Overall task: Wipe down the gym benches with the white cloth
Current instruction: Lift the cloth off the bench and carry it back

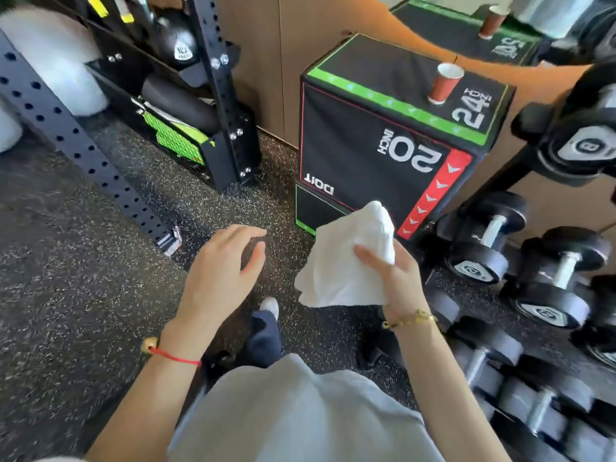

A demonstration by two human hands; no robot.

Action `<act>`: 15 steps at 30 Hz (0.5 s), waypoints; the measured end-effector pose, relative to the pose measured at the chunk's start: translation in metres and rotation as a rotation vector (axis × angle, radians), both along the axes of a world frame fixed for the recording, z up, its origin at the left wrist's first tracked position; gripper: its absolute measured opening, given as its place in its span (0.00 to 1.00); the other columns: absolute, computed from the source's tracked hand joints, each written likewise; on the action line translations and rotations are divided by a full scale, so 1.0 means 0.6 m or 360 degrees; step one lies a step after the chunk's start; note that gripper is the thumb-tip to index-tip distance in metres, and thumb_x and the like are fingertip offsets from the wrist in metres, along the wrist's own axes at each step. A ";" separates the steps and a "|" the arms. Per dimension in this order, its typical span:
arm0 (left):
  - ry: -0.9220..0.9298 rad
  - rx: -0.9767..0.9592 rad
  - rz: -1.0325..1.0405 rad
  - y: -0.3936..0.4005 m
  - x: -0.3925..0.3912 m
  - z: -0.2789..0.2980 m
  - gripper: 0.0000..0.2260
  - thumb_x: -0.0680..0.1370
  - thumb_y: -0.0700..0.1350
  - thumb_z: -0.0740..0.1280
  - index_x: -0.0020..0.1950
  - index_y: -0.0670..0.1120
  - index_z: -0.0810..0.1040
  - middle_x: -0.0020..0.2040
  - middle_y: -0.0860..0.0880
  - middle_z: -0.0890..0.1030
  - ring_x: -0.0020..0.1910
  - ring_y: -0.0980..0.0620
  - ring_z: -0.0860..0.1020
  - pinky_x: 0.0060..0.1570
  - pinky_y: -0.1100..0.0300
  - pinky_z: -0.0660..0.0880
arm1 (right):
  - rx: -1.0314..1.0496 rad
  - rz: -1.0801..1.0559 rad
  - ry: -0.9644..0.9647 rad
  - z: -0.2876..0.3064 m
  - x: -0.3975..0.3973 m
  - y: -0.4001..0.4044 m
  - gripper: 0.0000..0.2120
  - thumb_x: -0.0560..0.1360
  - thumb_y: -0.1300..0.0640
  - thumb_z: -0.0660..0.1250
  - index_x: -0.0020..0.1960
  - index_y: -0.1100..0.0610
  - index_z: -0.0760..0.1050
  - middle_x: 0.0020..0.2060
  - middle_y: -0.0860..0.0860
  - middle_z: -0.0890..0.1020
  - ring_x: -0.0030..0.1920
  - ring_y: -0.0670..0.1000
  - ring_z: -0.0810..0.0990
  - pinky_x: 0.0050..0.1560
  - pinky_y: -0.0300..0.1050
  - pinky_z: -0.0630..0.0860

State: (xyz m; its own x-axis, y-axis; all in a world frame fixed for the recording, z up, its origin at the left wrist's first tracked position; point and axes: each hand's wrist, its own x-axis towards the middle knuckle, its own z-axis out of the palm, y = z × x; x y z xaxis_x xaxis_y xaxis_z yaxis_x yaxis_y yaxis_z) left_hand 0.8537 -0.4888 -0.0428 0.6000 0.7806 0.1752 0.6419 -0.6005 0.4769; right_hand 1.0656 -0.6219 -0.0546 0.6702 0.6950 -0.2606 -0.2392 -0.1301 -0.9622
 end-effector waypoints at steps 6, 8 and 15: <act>0.0006 -0.0013 -0.0082 0.227 0.083 -0.011 0.11 0.81 0.47 0.62 0.61 0.48 0.78 0.60 0.54 0.79 0.59 0.54 0.76 0.58 0.61 0.70 | -0.0033 -0.0123 0.0002 -0.024 0.060 0.191 0.18 0.64 0.51 0.76 0.50 0.58 0.80 0.43 0.50 0.83 0.44 0.50 0.80 0.49 0.52 0.78; 0.0015 0.0021 -0.0139 0.308 0.111 -0.003 0.11 0.81 0.47 0.62 0.61 0.48 0.79 0.60 0.53 0.80 0.59 0.53 0.77 0.58 0.61 0.70 | -0.0007 -0.0179 0.0032 -0.023 0.079 0.262 0.16 0.64 0.52 0.76 0.50 0.56 0.80 0.44 0.51 0.84 0.45 0.51 0.81 0.48 0.51 0.79; 0.0009 0.0074 -0.0394 0.557 0.227 0.023 0.11 0.80 0.45 0.63 0.61 0.47 0.79 0.58 0.52 0.80 0.58 0.51 0.77 0.59 0.56 0.73 | 0.0049 -0.0342 0.0018 -0.007 0.150 0.481 0.16 0.67 0.54 0.76 0.53 0.55 0.80 0.46 0.52 0.85 0.45 0.49 0.83 0.45 0.46 0.81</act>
State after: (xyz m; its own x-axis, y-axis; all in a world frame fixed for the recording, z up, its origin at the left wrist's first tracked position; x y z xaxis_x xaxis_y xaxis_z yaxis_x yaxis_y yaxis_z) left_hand 0.9898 -0.1544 -0.0287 0.7732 0.6008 0.2033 0.4751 -0.7610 0.4418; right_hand 1.1557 -0.3334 -0.0591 0.8010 0.5441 -0.2498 -0.2689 -0.0458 -0.9621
